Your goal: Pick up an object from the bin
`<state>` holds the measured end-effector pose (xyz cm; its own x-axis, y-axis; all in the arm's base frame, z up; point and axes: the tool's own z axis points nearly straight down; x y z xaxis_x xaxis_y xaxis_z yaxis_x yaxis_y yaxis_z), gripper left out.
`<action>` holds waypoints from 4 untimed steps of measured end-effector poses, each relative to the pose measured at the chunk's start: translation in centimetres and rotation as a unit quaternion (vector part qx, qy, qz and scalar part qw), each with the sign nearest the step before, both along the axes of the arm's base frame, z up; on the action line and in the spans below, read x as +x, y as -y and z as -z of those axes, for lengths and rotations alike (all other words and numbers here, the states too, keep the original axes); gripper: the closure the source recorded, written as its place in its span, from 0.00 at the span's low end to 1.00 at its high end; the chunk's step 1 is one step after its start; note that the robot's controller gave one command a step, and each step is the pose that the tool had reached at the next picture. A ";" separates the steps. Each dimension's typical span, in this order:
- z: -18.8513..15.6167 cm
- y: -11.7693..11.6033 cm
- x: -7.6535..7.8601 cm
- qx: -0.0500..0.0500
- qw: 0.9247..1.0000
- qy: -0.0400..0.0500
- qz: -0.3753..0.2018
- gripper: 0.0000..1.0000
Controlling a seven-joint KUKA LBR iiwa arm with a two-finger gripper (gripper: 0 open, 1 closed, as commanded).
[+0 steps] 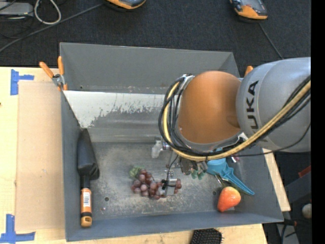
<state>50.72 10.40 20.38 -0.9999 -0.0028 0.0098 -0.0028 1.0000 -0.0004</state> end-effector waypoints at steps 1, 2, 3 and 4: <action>-0.4 0.1 0.2 0.000 1.000 0.004 0.002 0.00; 4.2 -3.1 -1.2 0.001 0.998 0.005 -0.063 0.00; 11.9 -5.2 -1.5 0.000 0.988 0.005 -0.151 0.00; 10.5 -1.9 -0.9 0.002 0.989 0.007 -0.150 0.00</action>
Offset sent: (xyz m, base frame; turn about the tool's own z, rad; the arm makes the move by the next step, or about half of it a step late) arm -0.0310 0.0714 -0.1026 -0.2917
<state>49.87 12.30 9.86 -0.9540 -0.2996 -0.0039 -0.2996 0.9541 0.0011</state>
